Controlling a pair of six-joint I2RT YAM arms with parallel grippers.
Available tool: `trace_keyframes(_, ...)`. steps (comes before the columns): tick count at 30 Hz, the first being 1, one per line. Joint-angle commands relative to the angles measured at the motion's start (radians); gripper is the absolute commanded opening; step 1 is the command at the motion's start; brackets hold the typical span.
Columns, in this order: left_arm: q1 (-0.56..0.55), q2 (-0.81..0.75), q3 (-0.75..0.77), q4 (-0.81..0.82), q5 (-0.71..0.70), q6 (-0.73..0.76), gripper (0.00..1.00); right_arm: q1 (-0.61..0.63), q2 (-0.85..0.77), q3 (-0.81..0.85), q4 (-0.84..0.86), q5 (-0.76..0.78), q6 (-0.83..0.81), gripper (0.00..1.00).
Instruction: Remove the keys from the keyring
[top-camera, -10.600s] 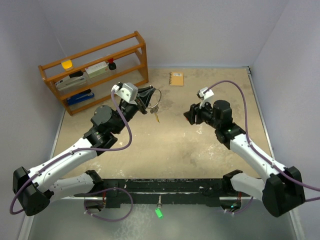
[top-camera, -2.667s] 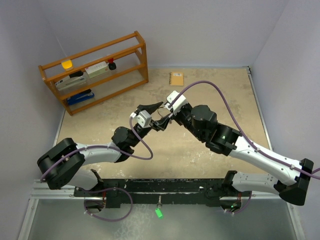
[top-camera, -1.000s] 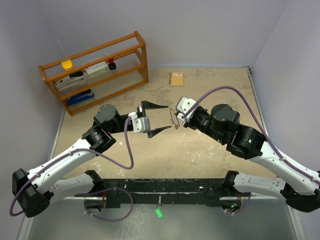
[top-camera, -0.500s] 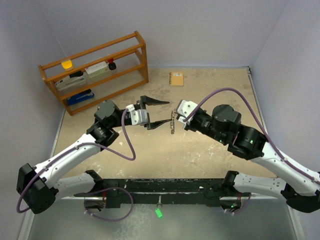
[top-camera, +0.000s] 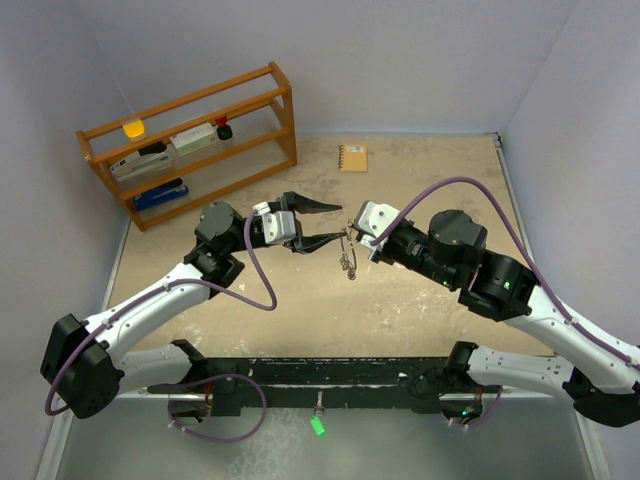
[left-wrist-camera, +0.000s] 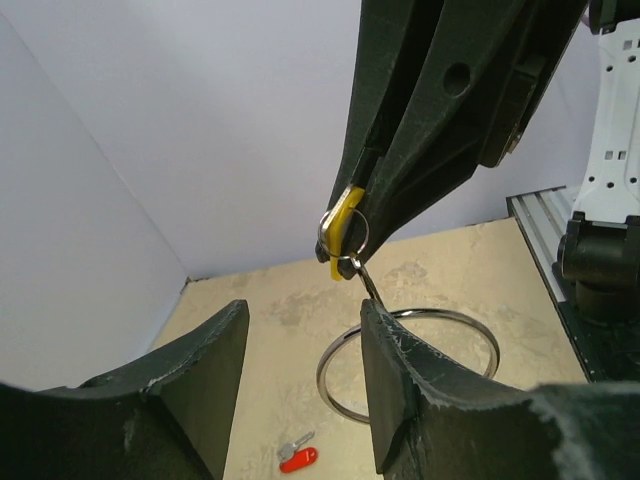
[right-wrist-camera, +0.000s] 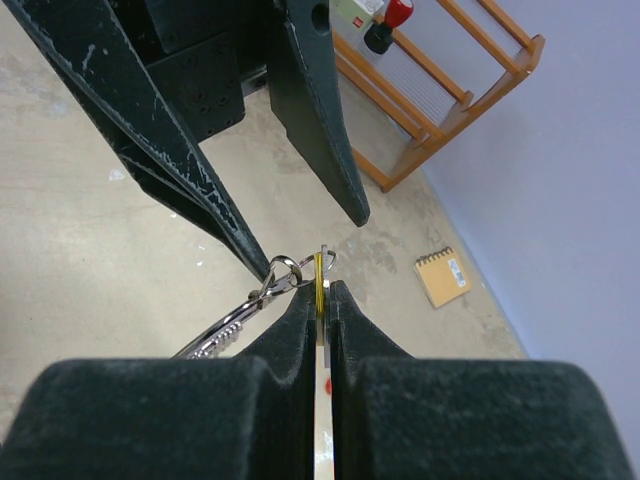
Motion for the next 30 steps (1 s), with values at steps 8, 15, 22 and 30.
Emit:
trace_keyframes(8, 0.024, 0.038, 0.012, 0.187, 0.174, -0.177, 0.46, 0.007, -0.013, 0.038, 0.070, -0.006, -0.020, 0.00)
trace_keyframes(15, 0.026, 0.055, 0.037, 0.090, 0.199, -0.139, 0.47, 0.007, -0.017, 0.035, 0.082, 0.002, -0.022, 0.00)
trace_keyframes(22, 0.026, 0.057, 0.041, 0.122, 0.193, -0.148, 0.48, 0.007, -0.002, 0.035, 0.081, -0.006, -0.022, 0.00)
trace_keyframes(30, 0.026, 0.115, 0.029, 0.334, 0.204, -0.312, 0.47, 0.007, -0.001, 0.028, 0.094, -0.016, -0.027, 0.00)
